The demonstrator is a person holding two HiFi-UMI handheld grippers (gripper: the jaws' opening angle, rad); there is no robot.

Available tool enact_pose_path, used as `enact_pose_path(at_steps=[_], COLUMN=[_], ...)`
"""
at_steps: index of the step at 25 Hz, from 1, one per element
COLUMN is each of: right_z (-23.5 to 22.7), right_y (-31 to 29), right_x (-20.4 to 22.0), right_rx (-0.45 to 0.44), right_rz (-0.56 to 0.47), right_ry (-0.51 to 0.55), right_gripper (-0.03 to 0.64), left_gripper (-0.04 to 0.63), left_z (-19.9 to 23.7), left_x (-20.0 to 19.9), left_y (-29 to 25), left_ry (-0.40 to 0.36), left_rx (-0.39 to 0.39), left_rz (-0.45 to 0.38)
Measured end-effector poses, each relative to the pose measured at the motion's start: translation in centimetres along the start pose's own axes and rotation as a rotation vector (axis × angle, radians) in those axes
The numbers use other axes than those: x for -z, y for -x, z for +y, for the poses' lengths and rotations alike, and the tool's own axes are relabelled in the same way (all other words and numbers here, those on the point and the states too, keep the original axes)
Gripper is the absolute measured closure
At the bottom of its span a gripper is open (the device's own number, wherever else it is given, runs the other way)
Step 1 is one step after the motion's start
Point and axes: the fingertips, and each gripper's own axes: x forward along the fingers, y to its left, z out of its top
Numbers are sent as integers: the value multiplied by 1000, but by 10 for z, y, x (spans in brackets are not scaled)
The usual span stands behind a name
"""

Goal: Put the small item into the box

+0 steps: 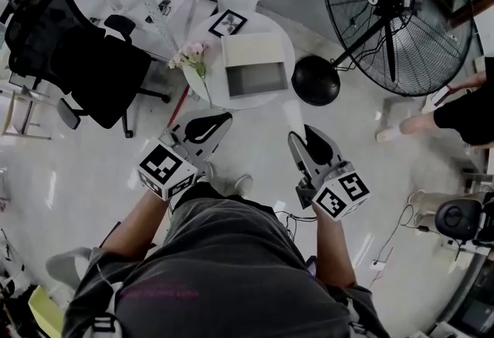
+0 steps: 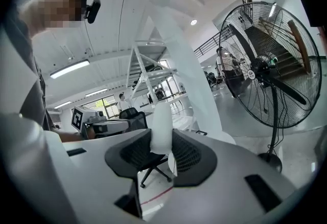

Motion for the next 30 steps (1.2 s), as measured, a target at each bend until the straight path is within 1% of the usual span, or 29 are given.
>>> enact_pose_path(at_steps=[8,15,24,30], right_z=[-19,-29,-37,-43], right_y=[30,41,25,-7], right_x=[2,4,5,-2], right_rx=[-17,-9,1,9], right_rz=[-7,-15,7,19], right_ry=[-9,-16,-17,-12], right_gripper=[480,480,480,480], left_gripper=[580,580,580,580], left_z=[-30,-38,-19,15], left_x=[0,-2,9,10], left_y=[-15,-21,-27,-33], left_ry=[-17,-24,11,27], left_rx=[-16,-18,-16,-9], left_rz=[13,15,15,9])
